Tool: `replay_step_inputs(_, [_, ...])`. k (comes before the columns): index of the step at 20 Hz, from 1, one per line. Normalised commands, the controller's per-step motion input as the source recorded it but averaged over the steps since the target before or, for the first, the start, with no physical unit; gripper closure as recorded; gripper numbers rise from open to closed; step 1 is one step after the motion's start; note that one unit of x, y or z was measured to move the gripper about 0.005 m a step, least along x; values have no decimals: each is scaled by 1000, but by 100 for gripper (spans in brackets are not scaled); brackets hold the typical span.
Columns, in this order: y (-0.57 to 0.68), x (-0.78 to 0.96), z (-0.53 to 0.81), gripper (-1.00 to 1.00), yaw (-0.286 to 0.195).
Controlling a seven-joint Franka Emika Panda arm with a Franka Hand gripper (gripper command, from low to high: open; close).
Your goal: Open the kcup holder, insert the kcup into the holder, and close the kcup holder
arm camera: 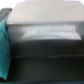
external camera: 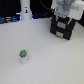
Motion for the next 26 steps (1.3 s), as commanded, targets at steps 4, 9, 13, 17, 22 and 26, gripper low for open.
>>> replay_step_inputs(4, [-360,954,47,100,-62])
replay_step_inputs(9, [-352,944,43,100,-78])
replay_step_inputs(13, [-331,939,75,100,-83])
replay_step_inputs(17, [-323,932,100,100,-84])
replay_step_inputs(22, [-330,921,110,100,-85])
replay_step_inputs(26, [-357,873,118,100,-88])
